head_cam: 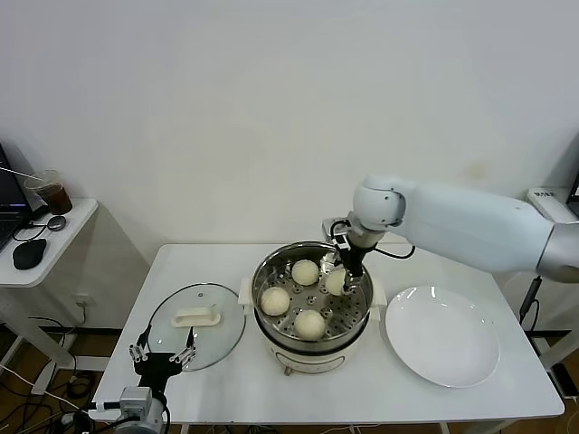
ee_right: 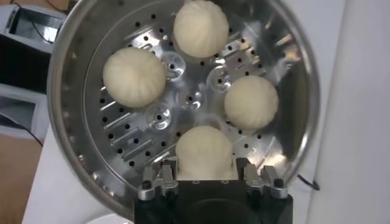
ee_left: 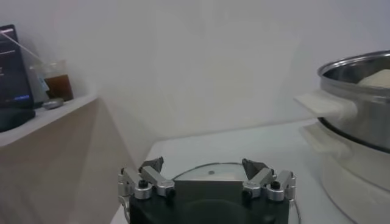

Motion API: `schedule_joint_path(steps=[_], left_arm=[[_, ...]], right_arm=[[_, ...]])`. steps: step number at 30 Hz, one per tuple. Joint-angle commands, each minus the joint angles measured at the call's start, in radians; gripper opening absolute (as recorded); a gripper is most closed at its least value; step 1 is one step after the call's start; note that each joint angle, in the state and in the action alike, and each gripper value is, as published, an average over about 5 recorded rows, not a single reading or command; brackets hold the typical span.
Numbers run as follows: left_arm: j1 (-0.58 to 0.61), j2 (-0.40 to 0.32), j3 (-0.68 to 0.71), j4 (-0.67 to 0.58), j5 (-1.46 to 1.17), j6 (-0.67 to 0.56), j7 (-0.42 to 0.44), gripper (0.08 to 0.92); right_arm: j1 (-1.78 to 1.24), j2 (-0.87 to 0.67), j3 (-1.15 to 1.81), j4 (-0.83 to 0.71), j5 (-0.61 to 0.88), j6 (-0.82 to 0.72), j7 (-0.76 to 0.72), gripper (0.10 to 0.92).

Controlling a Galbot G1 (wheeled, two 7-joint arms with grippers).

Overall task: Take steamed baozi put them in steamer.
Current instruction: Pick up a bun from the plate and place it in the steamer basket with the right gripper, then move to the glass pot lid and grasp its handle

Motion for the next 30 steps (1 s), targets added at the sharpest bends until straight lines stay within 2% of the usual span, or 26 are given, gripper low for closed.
schedule_joint_path(steps=[1, 7, 15, 21, 24, 30], left_arm=[[-0.001, -0.001, -0.002, 0.003, -0.001, 0.0, 0.0, 0.823], [-0.005, -0.006, -0.001, 0.009, -0.001, 0.0, 0.0, 0.823], [-0.01, -0.011, -0.001, 0.014, -0.001, 0.001, 0.002, 0.823], [-0.005, -0.021, -0.002, 0.012, -0.009, -0.002, 0.008, 0.823], [-0.001, -0.026, -0.004, 0.009, -0.013, -0.011, 0.012, 0.823], [0.008, -0.034, 0.003, 0.009, -0.045, -0.043, 0.0, 0.823]], right_arm=[[-0.052, 0.006, 0.002, -0.004, -0.03, -0.006, 0.024, 0.56], [-0.071, -0.003, 0.022, -0.005, -0.022, -0.004, 0.05, 0.58], [-0.048, -0.056, 0.079, 0.014, -0.006, 0.005, 0.04, 0.785], [-0.121, -0.175, 0.366, 0.053, 0.063, 0.075, 0.031, 0.822], [-0.239, -0.251, 0.605, 0.076, 0.127, 0.096, 0.109, 0.823], [-0.577, -0.358, 1.044, 0.144, 0.228, 0.156, 0.488, 0.823]])
